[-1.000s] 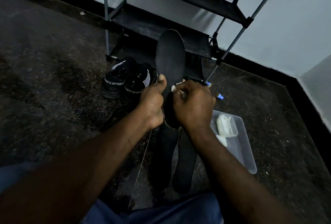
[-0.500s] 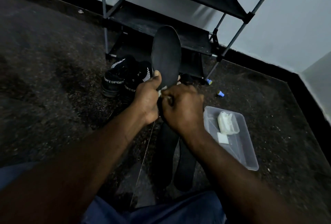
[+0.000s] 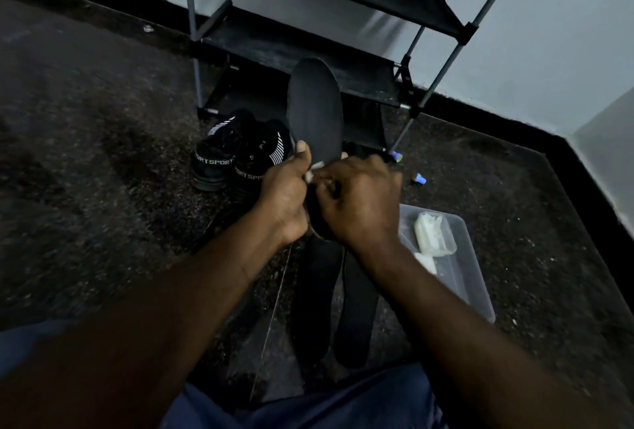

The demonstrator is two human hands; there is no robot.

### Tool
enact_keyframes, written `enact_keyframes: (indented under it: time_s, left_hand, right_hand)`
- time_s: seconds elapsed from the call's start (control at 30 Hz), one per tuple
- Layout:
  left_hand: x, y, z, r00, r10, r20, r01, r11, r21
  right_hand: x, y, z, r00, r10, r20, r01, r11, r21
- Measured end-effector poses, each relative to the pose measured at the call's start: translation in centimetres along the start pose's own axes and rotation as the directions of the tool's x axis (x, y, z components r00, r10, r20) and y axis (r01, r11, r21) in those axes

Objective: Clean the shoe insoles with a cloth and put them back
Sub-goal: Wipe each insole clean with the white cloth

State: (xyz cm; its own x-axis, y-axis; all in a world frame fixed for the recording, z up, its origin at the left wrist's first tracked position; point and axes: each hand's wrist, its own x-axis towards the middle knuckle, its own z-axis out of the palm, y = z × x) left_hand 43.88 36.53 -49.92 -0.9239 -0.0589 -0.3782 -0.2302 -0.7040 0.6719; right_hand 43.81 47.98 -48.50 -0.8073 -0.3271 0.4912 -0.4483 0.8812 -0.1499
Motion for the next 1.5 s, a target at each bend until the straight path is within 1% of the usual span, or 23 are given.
enact_keyframes:
  time_s: [0.07, 0.1, 0.13, 0.17, 0.27, 0.33, 0.43, 0.5, 0.57, 0.63, 0.7, 0.77, 0.8, 0.83, 0.87, 0.9, 0.93, 1.03, 1.1, 1.17, 1.23, 1.4, 1.5]
  left_hand:
    - [-0.1, 0.0, 0.3, 1.000, 0.009, -0.008, -0.009, 1.000, 0.013]
    - [0.0, -0.1, 0.4, 1.000, 0.011, -0.007, -0.011, 1.000, 0.013]
    - [-0.1, -0.1, 0.4, 1.000, 0.012, -0.012, -0.012, 1.000, 0.009]
    - [-0.1, -0.1, 0.3, 1.000, 0.012, -0.018, -0.012, 1.000, 0.004]
    - [0.0, 0.0, -0.2, 1.000, 0.009, -0.003, -0.009, 1.000, -0.012]
    - [-0.1, 0.2, -0.1, 1.000, -0.002, 0.014, 0.002, 1.000, -0.007]
    - [0.0, 0.2, 0.4, 1.000, 0.008, 0.017, -0.008, 1.000, 0.019]
    - [0.1, 0.0, 0.4, 1.000, 0.020, -0.006, -0.020, 0.999, 0.036]
    - [0.2, -0.2, 0.1, 0.999, 0.028, -0.026, -0.027, 0.999, 0.035]
    - [0.3, -0.3, -0.2, 0.999, 0.028, -0.015, -0.028, 0.999, 0.029]
    - [0.3, -0.3, -0.1, 1.000, 0.028, 0.012, -0.028, 0.999, 0.033]
    - [0.4, -0.1, 0.2, 0.998, 0.044, 0.035, -0.046, 0.996, 0.074]
    - [0.5, -0.2, 0.3, 0.997, 0.058, 0.046, -0.062, 0.993, 0.098]
    - [0.6, -0.2, 0.4, 0.996, 0.070, 0.056, -0.076, 0.990, 0.121]
    - [0.7, -0.3, 0.5, 0.995, 0.079, 0.065, -0.088, 0.987, 0.137]
    - [0.9, -0.4, 0.4, 0.994, 0.088, 0.071, -0.098, 0.985, 0.143]
    - [1.0, -0.5, 0.3, 0.992, 0.096, 0.078, -0.106, 0.984, 0.142]
    - [1.6, -0.6, -0.3, 0.986, 0.131, 0.105, -0.145, 0.978, 0.150]
    - [1.7, -0.6, -0.6, 0.982, 0.139, 0.130, -0.157, 0.976, 0.148]
    - [1.6, -0.5, -0.7, 0.979, 0.137, 0.154, -0.158, 0.978, 0.134]
    - [1.3, -0.3, -0.6, 0.979, 0.125, 0.162, -0.147, 0.981, 0.130]
    - [1.3, -0.4, -0.5, 0.981, 0.127, 0.145, -0.148, 0.978, 0.145]
    - [1.0, -0.3, -0.4, 0.982, 0.105, 0.155, -0.127, 0.983, 0.135]
  right_hand:
    - [1.2, 1.3, -0.2, 0.989, 0.140, -0.042, -0.140, 0.990, 0.017]
    - [1.4, 1.3, -0.2, 0.982, 0.184, -0.048, -0.181, 0.981, 0.063]
    - [1.2, 1.0, -0.2, 0.982, 0.181, -0.049, -0.176, 0.980, 0.090]
    - [0.6, 0.4, 0.0, 0.989, 0.139, -0.038, -0.135, 0.986, 0.094]
    - [-1.6, -1.1, 0.2, 0.996, -0.079, 0.028, 0.076, 0.993, 0.094]
    - [-1.1, -0.4, -0.1, 0.994, -0.108, 0.005, 0.108, 0.994, 0.035]
    - [1.0, 1.0, -0.8, 0.994, 0.076, -0.082, -0.074, 0.997, 0.022]
    - [1.2, 0.8, -0.6, 0.988, 0.132, -0.079, -0.128, 0.990, 0.051]
    - [0.1, -0.1, 0.1, 0.998, 0.049, -0.038, -0.046, 0.996, 0.077]
    - [-1.1, -0.2, 0.2, 0.996, -0.086, 0.010, 0.085, 0.992, 0.098]
    - [-0.6, 0.9, -0.3, 0.992, -0.126, -0.004, 0.126, 0.992, 0.032]
    - [0.8, 2.3, -0.8, 0.996, -0.017, -0.084, 0.016, 1.000, -0.004]
    - [1.5, 2.9, -1.2, 0.992, 0.065, -0.111, -0.060, 0.997, 0.045]
    - [2.0, 3.2, -1.5, 0.982, 0.151, -0.114, -0.129, 0.976, 0.176]
    - [2.5, 3.3, -2.0, 0.966, 0.243, -0.083, -0.199, 0.912, 0.358]
    - [2.9, 3.2, -2.4, 0.946, 0.323, -0.017, -0.267, 0.810, 0.523]
    - [3.1, 3.1, -2.8, 0.926, 0.374, 0.046, -0.318, 0.710, 0.629]
    - [3.7, 3.4, -3.7, 0.891, 0.420, 0.170, -0.393, 0.529, 0.752]
    - [3.7, 3.8, -3.9, 0.868, 0.416, 0.271, -0.448, 0.424, 0.787]
    - [3.6, 4.2, -3.8, 0.858, 0.392, 0.331, -0.479, 0.382, 0.790]
    - [3.5, 4.4, -3.5, 0.863, 0.349, 0.365, -0.486, 0.375, 0.789]
    - [3.7, 4.4, -3.7, 0.881, 0.299, 0.368, -0.464, 0.382, 0.799]
    - [3.7, 4.0, -3.8, 0.873, 0.305, 0.379, -0.477, 0.383, 0.791]
